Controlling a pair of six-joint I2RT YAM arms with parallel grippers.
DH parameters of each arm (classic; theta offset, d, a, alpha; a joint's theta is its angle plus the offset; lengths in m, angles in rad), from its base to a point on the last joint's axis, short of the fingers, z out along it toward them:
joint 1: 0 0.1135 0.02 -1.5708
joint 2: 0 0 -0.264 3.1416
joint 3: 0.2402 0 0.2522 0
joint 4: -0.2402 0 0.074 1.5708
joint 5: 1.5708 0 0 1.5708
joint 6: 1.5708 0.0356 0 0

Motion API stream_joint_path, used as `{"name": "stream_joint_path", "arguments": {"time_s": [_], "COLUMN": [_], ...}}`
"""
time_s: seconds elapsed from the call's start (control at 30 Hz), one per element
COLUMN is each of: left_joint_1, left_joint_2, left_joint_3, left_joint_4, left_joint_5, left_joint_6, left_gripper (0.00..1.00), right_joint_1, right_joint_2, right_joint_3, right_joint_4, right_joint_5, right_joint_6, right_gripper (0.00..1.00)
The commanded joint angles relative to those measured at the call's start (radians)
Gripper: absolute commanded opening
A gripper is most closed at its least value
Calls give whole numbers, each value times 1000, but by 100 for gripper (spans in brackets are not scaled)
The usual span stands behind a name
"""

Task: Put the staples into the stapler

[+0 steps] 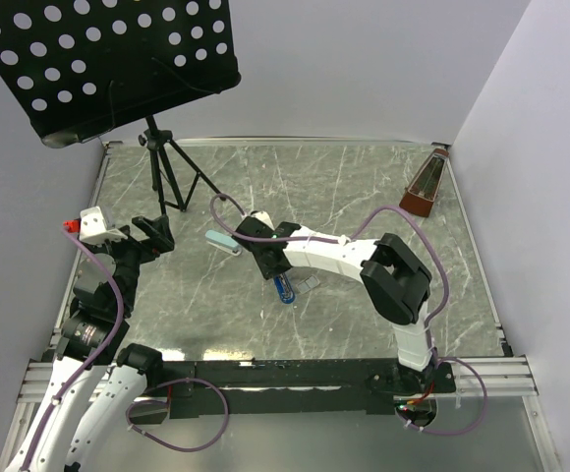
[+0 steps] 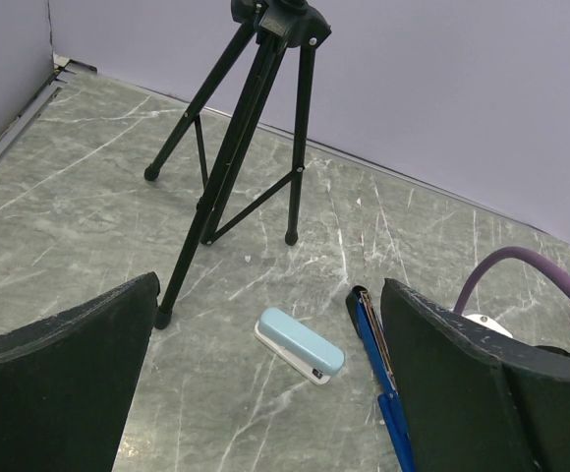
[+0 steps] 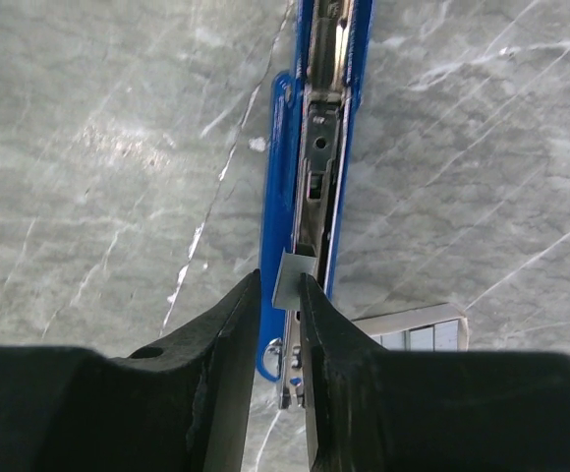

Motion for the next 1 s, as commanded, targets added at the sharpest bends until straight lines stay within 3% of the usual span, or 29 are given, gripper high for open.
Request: {"name": "stream_joint_path", "arguments": {"time_s": [0.0, 0.47, 0.97], "left_joint_1": [5, 5, 5], "left_joint_2": [3, 3, -1], "left_joint_3": [-6, -6, -6], "left_joint_4": [21, 19, 19], "left_joint_5": [12, 10, 12], "left_joint_6": [-4, -4, -4], "left_gripper": [99, 99, 99], "right_joint_1": [6, 17, 5], "right_joint_2": [33, -71, -28], "right_joint_3": [42, 15, 35], "right_joint_4": [-43, 8, -20], "right_joint_5": [45, 47, 72], "right_joint_6": [13, -2, 56], "right_gripper": [31, 32, 34]}}
